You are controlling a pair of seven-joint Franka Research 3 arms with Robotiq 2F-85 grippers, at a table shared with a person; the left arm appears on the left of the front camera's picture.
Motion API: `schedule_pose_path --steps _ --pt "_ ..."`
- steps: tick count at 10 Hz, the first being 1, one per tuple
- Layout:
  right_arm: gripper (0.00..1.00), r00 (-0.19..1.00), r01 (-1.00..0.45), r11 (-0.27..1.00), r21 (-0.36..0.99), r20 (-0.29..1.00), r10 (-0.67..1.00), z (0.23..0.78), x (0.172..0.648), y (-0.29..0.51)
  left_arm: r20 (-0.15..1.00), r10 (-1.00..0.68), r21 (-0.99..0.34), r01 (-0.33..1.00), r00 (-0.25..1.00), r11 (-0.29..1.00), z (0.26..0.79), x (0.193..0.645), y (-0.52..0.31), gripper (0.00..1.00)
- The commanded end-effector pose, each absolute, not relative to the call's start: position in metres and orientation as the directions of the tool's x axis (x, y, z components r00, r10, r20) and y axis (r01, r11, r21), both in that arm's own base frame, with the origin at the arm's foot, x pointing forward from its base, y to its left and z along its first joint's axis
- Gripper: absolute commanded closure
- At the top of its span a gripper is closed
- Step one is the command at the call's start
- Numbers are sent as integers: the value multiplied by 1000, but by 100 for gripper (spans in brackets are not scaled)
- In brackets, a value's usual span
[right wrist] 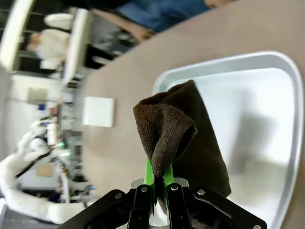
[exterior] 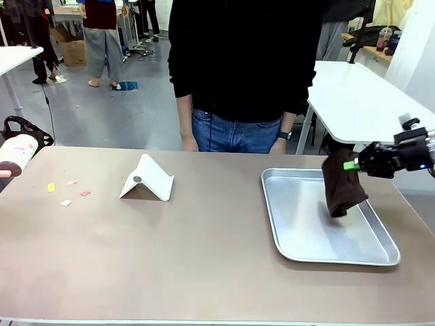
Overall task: Clean the surface of the table.
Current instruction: If a person points to the right, clean the right side of the table with your right hand, and if they point to the left, clean the left side with your left hand.
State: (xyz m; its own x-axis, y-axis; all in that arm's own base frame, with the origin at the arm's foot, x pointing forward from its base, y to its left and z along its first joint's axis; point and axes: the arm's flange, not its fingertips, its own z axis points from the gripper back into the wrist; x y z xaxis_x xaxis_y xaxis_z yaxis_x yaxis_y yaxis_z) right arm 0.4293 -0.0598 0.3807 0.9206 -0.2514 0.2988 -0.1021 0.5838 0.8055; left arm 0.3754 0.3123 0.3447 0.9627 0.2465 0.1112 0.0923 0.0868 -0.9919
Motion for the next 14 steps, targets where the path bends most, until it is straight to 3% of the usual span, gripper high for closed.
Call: schedule_pose_path --steps 1,5,14 --pt "92 931 -121 405 907 245 -271 382 416 -82 123 241 -991 105 963 84 347 373 313 97" --pt "92 956 -5 113 994 38 -290 409 384 -97 123 241 -991 105 963 84 347 373 313 97" --pt "92 967 -11 126 992 43 -252 408 377 -96 123 241 -991 105 963 84 347 373 313 97"
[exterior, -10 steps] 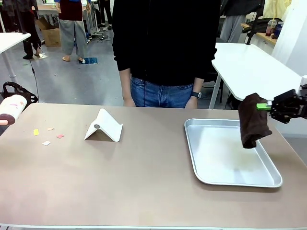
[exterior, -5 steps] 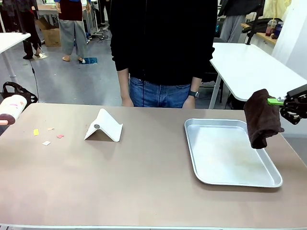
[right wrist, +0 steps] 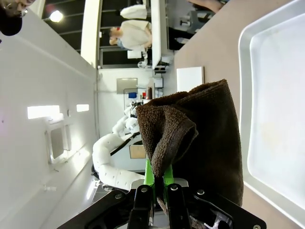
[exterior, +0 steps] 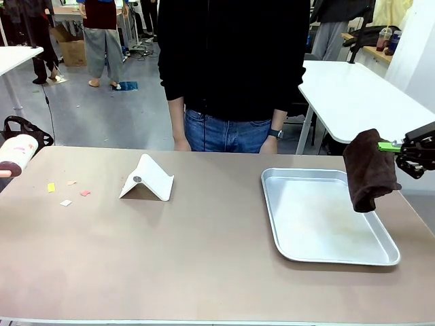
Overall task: Clean the surface of the table.
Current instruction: If a person points to the right, clean the right side of the table with your right hand, and if they point to the left, clean the left side with your left hand, then clean the area not pointed to by the person.
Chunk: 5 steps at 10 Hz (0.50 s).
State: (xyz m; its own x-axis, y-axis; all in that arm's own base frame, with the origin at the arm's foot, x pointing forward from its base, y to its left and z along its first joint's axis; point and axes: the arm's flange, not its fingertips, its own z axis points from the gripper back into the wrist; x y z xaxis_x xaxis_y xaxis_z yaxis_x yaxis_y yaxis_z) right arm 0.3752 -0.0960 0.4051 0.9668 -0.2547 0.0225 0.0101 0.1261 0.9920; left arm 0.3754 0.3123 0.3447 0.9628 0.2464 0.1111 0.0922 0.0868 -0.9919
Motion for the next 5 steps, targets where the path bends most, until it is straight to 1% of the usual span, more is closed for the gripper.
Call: schedule_pose_path --steps 1,5 --pt "92 967 -11 126 992 43 -252 408 377 -96 123 241 -991 105 963 84 347 373 313 97" --pt "92 967 -11 126 992 43 -252 408 377 -96 123 241 -991 105 963 84 347 373 313 97"
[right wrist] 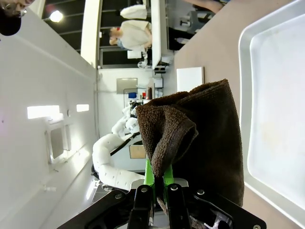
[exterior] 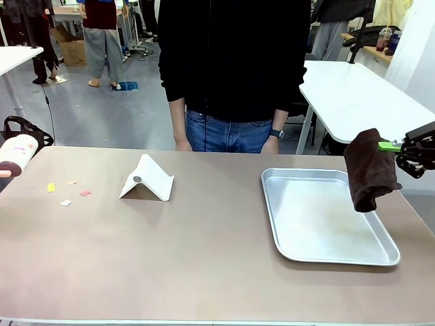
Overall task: Clean the surface of the table.
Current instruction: Clean the area not pointed to by the person.
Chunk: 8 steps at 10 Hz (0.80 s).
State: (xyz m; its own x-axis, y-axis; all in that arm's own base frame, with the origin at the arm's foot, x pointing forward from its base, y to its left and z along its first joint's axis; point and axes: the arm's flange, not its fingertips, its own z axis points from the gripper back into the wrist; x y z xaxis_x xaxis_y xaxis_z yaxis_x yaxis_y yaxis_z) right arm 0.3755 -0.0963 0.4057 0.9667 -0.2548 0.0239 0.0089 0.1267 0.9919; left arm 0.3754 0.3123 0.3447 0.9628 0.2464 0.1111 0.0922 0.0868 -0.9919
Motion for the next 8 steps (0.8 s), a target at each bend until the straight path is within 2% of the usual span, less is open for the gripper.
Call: schedule_pose_path --steps 1,5,6,7,8 --pt "92 967 -11 126 992 43 -252 408 377 -96 123 241 -991 105 963 84 347 373 313 97" --pt "92 967 -11 126 992 43 -252 408 377 -96 123 241 -991 105 963 84 347 373 313 97" --pt "92 967 -11 126 992 43 -252 408 377 -96 111 246 -992 92 963 87 345 375 312 77" --pt "92 967 -11 126 992 43 -252 408 377 -96 195 232 -970 153 953 188 368 371 312 77" --pt "92 967 -11 126 992 43 -252 408 377 -96 217 225 -941 142 950 307 374 374 311 77"
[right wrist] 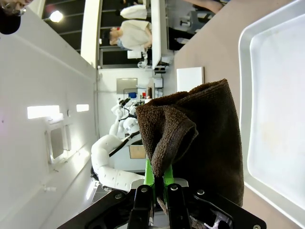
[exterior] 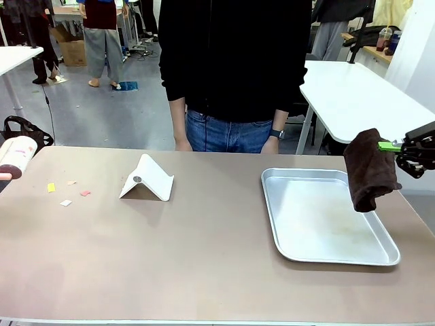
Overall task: Clean the surface of the table.
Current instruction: Clean the area not pointed to by the person.
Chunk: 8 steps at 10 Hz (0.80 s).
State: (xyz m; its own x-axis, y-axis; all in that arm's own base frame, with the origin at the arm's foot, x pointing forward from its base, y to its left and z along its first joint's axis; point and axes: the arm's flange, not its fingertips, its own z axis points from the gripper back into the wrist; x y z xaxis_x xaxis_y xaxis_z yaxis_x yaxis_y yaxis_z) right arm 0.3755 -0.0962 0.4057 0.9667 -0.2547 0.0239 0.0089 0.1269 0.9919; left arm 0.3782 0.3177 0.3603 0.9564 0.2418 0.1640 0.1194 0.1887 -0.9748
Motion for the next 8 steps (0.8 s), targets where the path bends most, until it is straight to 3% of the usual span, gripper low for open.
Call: schedule_pose_path --steps 1,8 --pt "92 967 -11 126 992 43 -252 408 377 -96 212 241 -918 108 947 382 374 376 311 77" --pt "92 967 -11 126 992 43 -252 408 377 -96 121 374 -816 -122 919 565 347 395 310 77"
